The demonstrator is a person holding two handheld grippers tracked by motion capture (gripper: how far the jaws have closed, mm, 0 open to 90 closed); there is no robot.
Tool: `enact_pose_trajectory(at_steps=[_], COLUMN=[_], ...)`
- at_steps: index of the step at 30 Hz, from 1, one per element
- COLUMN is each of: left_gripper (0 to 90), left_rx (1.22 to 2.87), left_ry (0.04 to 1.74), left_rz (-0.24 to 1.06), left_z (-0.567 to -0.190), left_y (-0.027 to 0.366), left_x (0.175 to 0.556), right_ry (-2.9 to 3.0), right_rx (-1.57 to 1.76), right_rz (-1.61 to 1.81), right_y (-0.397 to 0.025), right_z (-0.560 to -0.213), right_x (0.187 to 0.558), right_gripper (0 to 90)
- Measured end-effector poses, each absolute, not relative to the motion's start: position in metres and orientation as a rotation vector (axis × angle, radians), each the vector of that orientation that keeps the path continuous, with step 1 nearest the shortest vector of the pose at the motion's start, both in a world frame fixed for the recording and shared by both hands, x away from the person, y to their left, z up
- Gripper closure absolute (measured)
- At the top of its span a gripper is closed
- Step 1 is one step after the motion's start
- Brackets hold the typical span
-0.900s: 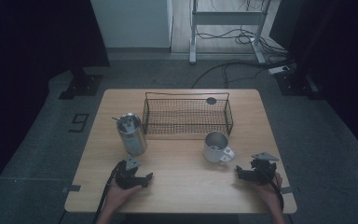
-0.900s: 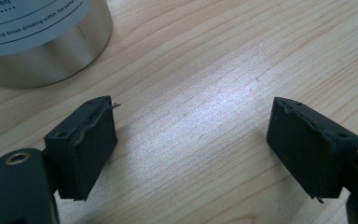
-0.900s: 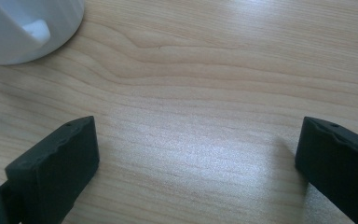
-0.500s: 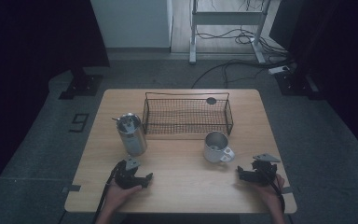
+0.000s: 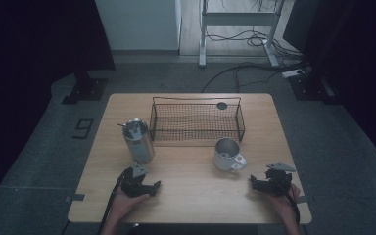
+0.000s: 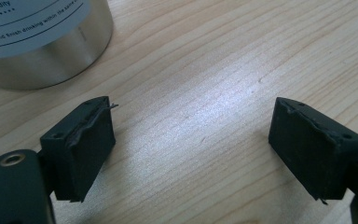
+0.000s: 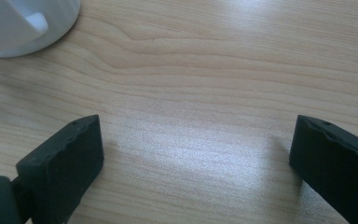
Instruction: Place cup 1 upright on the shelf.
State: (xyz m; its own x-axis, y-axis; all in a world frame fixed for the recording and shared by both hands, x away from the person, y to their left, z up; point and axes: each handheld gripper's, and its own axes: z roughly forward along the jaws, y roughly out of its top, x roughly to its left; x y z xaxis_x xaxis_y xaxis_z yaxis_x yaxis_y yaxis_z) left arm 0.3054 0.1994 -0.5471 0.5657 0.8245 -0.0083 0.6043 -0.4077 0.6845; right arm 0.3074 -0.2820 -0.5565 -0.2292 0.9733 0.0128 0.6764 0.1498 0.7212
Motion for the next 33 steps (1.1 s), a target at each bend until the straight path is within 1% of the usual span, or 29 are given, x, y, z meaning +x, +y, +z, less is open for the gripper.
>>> enact_pose_trajectory(at_steps=[5, 13, 17, 26, 33], left_gripper=[15.8, 15.9, 15.6, 15.2, 15.1], left_rx=[2.125, 2.124, 2.100, 2.030, 1.974], left_ry=[1.174, 1.162, 1.133, 1.137, 1.141], left_rz=[0.429, 0.408, 0.407, 0.423, 0.463], left_z=[-0.546, -0.543, -0.533, -0.515, -0.500], left_y=[0.200, 0.196, 0.196, 0.199, 0.206], left_x=[0.306, 0.307, 0.301, 0.299, 0.294], right_ry=[1.958, 1.946, 1.934, 1.929, 1.924], right_rx=[1.582, 1.589, 1.600, 1.604, 1.608], right_rz=[0.849, 0.847, 0.842, 0.843, 0.840], right_y=[-0.283, -0.285, -0.286, -0.289, -0.290], right_z=[-0.556, -0.556, -0.556, -0.556, -0.556], right_x=[0.305, 0.302, 0.301, 0.298, 0.298], right_gripper=[2.8, 3.3, 3.7, 4.2, 4.2])
